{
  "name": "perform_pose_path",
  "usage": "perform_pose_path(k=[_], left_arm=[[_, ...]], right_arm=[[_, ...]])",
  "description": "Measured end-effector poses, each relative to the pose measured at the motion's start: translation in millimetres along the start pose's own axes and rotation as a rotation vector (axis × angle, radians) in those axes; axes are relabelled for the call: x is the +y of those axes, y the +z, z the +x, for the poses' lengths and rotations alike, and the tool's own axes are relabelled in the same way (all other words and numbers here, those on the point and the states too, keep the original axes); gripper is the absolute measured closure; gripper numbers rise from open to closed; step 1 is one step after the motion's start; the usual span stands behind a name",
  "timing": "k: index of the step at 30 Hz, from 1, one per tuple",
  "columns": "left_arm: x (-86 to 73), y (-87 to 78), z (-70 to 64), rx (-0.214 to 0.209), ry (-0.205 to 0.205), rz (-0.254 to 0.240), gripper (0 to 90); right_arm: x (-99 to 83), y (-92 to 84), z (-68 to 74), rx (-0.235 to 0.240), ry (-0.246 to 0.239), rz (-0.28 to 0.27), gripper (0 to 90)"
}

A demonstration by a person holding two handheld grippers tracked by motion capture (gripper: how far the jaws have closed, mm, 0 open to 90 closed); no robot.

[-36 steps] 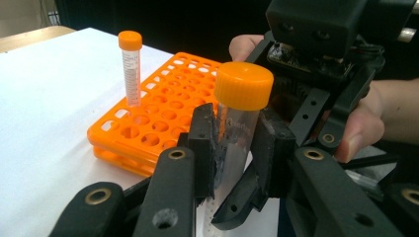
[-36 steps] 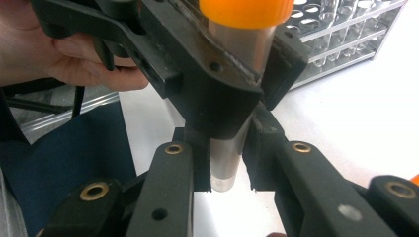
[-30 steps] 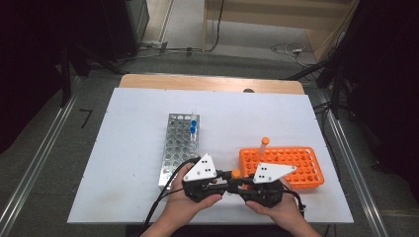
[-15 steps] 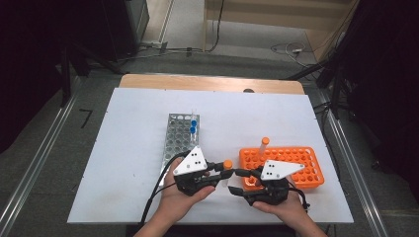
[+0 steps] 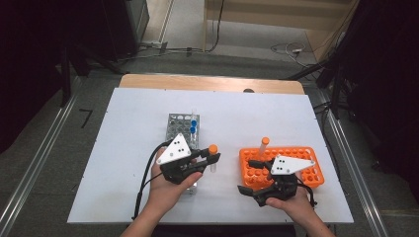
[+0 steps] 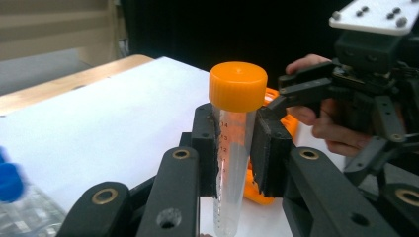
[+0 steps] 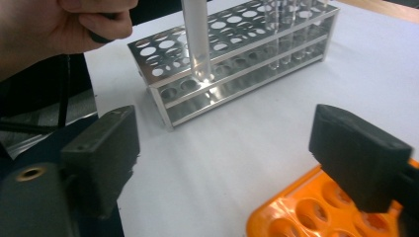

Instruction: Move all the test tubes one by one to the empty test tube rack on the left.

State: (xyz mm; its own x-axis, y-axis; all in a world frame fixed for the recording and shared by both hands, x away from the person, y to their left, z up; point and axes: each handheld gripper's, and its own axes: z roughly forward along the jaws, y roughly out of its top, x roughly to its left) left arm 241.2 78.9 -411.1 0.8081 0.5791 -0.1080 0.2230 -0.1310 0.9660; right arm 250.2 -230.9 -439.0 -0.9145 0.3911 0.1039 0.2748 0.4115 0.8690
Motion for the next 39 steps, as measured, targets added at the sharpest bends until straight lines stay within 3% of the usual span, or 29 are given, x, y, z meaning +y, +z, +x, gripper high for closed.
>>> perform_pose_path(k=[4, 8, 15, 26, 29, 39], left_arm=[[4.7, -6.8, 11.6, 0.041, -0.004, -0.018, 74.7], [9.0, -12.9, 23.0, 0.097, 0.000, -0.024, 74.7], [14.6, -14.4, 40.9, 0.155, -0.012, -0.046, 74.7], [1.3, -7.6, 61.9, 0.270, -0.014, -0.049, 74.7], [-2.5, -5.7, 64.5, 0.270, -0.027, -0.049, 74.7], [-11.6, 3.9, 62.7, 0.288, -0.015, -0.011, 74.7]], right_arm=[[-3.5, -7.0, -8.0, -0.016, 0.012, -0.004, 0.5], [-7.4, -18.0, -17.6, -0.029, 0.034, -0.016, 0.0], [-13.4, -34.1, -33.6, -0.069, 0.075, -0.040, 0.0], [-18.5, -41.6, -42.1, -0.104, 0.096, -0.045, 0.0], [-18.7, -41.5, -42.8, -0.105, 0.097, -0.044, 0.0], [-19.2, -41.6, -43.4, -0.112, 0.094, -0.047, 0.0]])
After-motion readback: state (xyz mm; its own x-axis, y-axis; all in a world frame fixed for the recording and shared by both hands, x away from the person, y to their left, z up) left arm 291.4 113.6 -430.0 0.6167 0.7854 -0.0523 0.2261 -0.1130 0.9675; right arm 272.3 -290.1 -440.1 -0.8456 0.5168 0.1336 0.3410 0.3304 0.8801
